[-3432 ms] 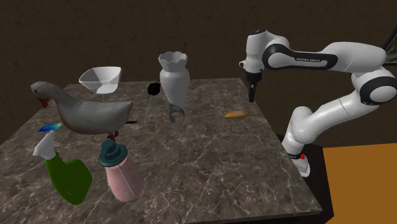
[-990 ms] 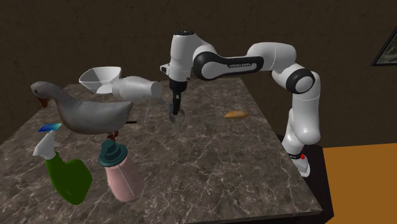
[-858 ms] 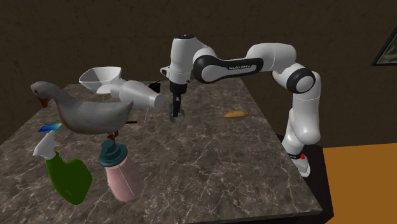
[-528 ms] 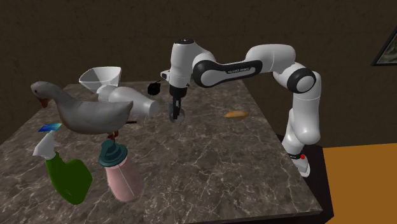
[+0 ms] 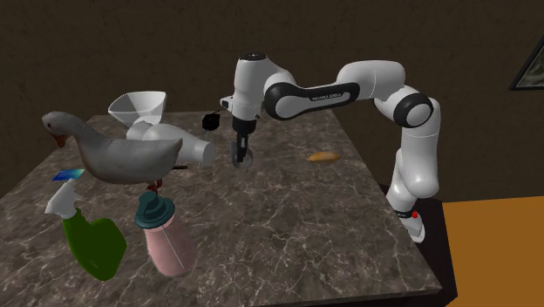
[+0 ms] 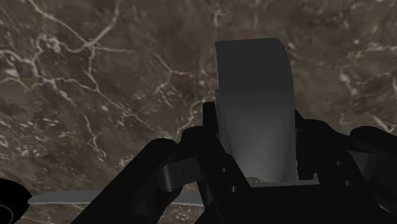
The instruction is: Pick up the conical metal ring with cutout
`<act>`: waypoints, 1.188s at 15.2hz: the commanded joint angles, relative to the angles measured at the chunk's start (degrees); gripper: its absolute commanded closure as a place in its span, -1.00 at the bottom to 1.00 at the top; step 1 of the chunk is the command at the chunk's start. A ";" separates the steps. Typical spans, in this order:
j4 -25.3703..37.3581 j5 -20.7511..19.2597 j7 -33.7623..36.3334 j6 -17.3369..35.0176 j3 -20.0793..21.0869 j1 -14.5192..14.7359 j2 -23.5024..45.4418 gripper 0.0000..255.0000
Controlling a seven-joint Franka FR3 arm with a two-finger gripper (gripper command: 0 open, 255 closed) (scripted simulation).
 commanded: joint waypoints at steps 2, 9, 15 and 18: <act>0.98 -0.07 0.03 -0.83 0.01 0.09 0.21 1.00; 9.56 -0.76 0.06 -7.33 0.11 0.96 2.36 1.00; 19.17 -1.84 0.12 -13.82 0.15 2.27 5.56 1.00; 21.38 -2.11 0.13 -15.23 0.12 2.63 6.38 1.00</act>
